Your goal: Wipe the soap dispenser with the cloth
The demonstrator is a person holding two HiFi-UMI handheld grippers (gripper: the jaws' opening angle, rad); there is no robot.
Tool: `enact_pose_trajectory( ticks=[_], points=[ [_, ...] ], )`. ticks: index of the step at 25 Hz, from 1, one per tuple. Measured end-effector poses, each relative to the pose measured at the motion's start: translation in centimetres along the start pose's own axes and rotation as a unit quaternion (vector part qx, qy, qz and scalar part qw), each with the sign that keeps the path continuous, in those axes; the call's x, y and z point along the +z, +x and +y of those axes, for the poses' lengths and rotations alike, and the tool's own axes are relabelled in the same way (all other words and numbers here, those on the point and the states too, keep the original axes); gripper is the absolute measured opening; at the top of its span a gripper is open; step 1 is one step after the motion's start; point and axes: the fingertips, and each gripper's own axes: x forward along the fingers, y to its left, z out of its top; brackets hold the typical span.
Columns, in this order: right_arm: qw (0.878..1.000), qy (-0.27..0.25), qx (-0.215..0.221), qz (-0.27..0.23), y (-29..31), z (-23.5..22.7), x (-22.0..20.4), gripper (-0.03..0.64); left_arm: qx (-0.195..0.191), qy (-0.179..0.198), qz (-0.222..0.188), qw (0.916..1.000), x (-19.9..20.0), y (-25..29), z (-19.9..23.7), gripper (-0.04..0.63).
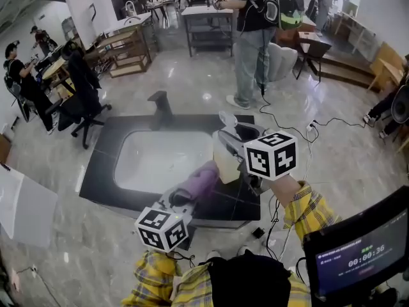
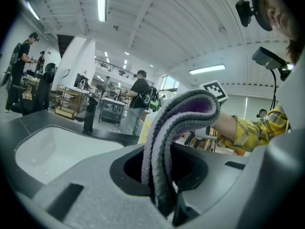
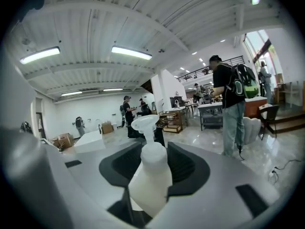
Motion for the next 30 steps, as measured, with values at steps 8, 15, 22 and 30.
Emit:
enact_pose_trajectory(
  ticks=[8,15,22,30],
  points=[
    [0.994,0.040,-0.094,-0.034,0.5,0.6,0.6,0.160,-0.012,0.009,0.005,0.9999,0.5,-1.9,1.3,0.072],
    [0.989,0.059,-0.126,-0.058,0.1,1.0,0.5,0.163,-0.014,0.010,0.003,0.9998,0.3,-2.1,1.1,0.072],
    [0.996,0.057,-0.044,-0.051,-1.2,0.6,1.2,0.202,0.007,0.083,0.004,0.9965,2.4,0.0,-0.1,0.072],
    [0.996,0.051,-0.022,-0.073,-5.1,-2.0,2.8,0.184,0.034,0.215,0.009,0.9759,6.4,2.4,-2.2,0.072]
  ],
)
